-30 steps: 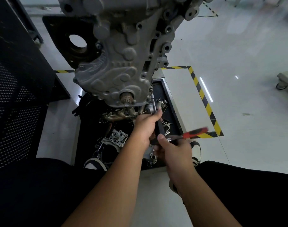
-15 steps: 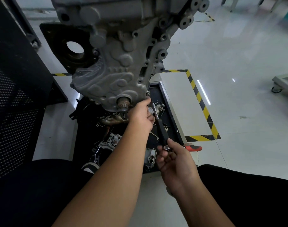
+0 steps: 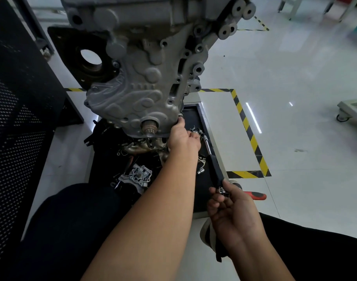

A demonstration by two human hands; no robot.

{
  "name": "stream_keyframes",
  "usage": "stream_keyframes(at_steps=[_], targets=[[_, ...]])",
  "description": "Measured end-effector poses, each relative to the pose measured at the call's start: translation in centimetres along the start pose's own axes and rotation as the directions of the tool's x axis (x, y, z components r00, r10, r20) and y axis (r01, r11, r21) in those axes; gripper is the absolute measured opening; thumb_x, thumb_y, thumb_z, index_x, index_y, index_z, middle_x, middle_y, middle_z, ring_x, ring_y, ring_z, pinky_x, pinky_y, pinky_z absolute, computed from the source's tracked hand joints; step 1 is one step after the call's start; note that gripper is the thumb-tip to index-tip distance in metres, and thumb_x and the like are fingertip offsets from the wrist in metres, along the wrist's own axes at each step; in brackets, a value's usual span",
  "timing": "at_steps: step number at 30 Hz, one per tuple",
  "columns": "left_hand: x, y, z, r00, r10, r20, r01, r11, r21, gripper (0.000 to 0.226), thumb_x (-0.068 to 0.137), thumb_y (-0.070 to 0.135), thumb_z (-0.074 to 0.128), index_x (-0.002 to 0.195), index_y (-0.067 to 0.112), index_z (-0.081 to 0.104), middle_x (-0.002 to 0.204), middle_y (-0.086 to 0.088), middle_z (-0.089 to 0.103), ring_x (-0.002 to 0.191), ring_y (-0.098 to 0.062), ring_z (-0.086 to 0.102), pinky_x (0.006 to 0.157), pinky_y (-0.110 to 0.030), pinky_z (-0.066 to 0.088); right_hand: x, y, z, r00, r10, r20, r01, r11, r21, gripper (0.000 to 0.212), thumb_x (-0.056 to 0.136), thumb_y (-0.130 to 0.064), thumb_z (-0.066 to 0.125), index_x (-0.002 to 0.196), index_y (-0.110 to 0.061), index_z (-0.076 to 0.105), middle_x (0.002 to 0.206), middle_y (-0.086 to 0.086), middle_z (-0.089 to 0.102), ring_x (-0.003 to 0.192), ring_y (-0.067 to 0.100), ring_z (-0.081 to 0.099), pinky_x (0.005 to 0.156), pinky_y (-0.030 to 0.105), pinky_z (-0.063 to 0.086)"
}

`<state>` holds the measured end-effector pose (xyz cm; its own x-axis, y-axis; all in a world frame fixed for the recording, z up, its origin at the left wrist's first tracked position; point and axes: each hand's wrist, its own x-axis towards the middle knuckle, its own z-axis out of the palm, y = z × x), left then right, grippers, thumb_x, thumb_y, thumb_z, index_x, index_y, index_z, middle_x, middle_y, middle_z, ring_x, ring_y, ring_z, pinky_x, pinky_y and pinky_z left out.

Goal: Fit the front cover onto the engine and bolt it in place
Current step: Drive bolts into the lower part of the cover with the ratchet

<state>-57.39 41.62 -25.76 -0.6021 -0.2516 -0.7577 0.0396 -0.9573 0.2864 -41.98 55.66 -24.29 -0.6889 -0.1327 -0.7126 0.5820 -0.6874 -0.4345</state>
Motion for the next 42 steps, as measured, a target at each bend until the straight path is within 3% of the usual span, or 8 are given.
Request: stream_keyframes(at_steps=[6, 11, 13, 15, 18, 27, 32, 42], targets=[[-1.1, 0.2, -0.8, 0.996, 0.073, 0.053, -0.080, 0.988, 0.136, 0.022, 0.092, 0.024, 0.074, 0.101, 0.009, 0.062, 0.059, 0.004, 0.024, 0.038, -0.009, 0.015, 0.037, -0.020, 0.020, -0.4, -0.2, 0.5, 0.999, -0.033, 0.005, 0.034, 0.997, -0.063, 0.014, 0.092, -0.008, 0.066, 0.085, -0.007, 0.054, 0.066, 0.015, 0.062, 0.044, 0.012, 0.050, 0.042, 0.021, 0.045], [-1.4, 0.5, -3.6, 0.987, 0.041, 0.158, -0.062, 0.990, 0.130, 0.015, 0.095, 0.004, 0.056, 0.081, 0.008, 0.054, 0.059, 0.000, 0.051, 0.042, -0.009, 0.041, 0.045, -0.019, 0.036, -1.1, -0.1, 0.6, 0.998, -0.060, 0.022, 0.062, 0.994, -0.094, 0.014, 0.091, -0.008, 0.067, 0.087, -0.008, 0.054, 0.067, 0.015, 0.061, 0.043, 0.012, 0.047, 0.041, 0.022, 0.043], [-1.7, 0.6, -5.7, 0.987, -0.040, 0.155, 0.020, 0.991, 0.130, 0.019, 0.094, -0.004, 0.043, 0.098, 0.004, 0.060, 0.078, -0.011, 0.068, 0.059, -0.016, 0.059, 0.054, -0.022, 0.048, -1.4, -0.2, 0.6, 0.996, -0.082, 0.024, 0.084, 0.988, -0.130, 0.015, 0.091, -0.008, 0.066, 0.085, -0.008, 0.053, 0.067, 0.014, 0.059, 0.042, 0.011, 0.045, 0.040, 0.022, 0.040], [-1.6, 0.8, -7.7, 0.987, -0.083, 0.138, 0.055, 0.979, 0.194, 0.032, 0.095, -0.011, 0.033, 0.109, -0.002, 0.060, 0.107, -0.021, 0.065, 0.078, -0.024, 0.064, 0.058, -0.026, 0.056, -1.7, -0.4, 0.5, 0.995, -0.093, 0.034, 0.098, 0.982, -0.163, 0.016, 0.092, -0.009, 0.065, 0.083, -0.009, 0.052, 0.067, 0.014, 0.058, 0.041, 0.011, 0.043, 0.040, 0.022, 0.038], [-2.5, 1.8, -9.8, 0.970, -0.084, 0.228, 0.021, 0.964, 0.265, 0.033, 0.100, -0.016, 0.030, 0.100, -0.009, 0.063, 0.111, -0.026, 0.063, 0.087, -0.027, 0.069, 0.061, -0.027, 0.061, -2.5, -0.4, 0.5, 0.994, -0.088, 0.069, 0.101, 0.970, -0.221, 0.015, 0.092, -0.011, 0.064, 0.083, -0.009, 0.052, 0.067, 0.013, 0.057, 0.041, 0.010, 0.041, 0.040, 0.022, 0.035], [-3.7, 9.7, -17.0, 0.927, 0.151, 0.344, -0.279, 0.890, 0.360, 0.013, 0.103, 0.004, 0.054, 0.096, 0.001, 0.065, 0.085, -0.018, 0.074, 0.061, -0.011, 0.066, 0.055, -0.020, 0.055, -4.5, 3.2, 2.6, 0.997, 0.002, 0.075, 0.028, 0.921, -0.388, 0.016, 0.080, -0.010, 0.068, 0.077, -0.011, 0.052, 0.063, 0.013, 0.055, 0.038, 0.010, 0.036, 0.034, 0.021, 0.031], [-3.4, 13.3, -17.2, 0.909, 0.309, 0.279, -0.369, 0.909, 0.193, 0.018, 0.099, 0.018, 0.065, 0.085, 0.009, 0.070, 0.072, -0.007, 0.068, 0.054, -0.007, 0.055, 0.048, -0.017, 0.045, -5.3, 5.7, 4.2, 0.990, 0.046, 0.136, 0.020, 0.892, -0.451, 0.017, 0.069, -0.012, 0.070, 0.053, -0.013, 0.065, 0.065, 0.014, 0.054, 0.036, 0.011, 0.037, 0.033, 0.022, 0.033], [-2.4, 14.6, -16.0, 0.839, 0.167, 0.518, -0.333, 0.911, 0.245, 0.017, 0.101, 0.002, 0.054, 0.104, -0.001, 0.071, 0.078, -0.005, 0.066, 0.059, -0.008, 0.049, 0.053, -0.019, 0.036, -4.1, 7.2, 5.2, 0.991, 0.018, 0.129, 0.052, 0.851, -0.522, 0.023, 0.068, -0.019, 0.069, 0.081, -0.007, 0.054, 0.062, 0.018, 0.051, 0.029, 0.016, 0.031, 0.036, 0.021, 0.032]])
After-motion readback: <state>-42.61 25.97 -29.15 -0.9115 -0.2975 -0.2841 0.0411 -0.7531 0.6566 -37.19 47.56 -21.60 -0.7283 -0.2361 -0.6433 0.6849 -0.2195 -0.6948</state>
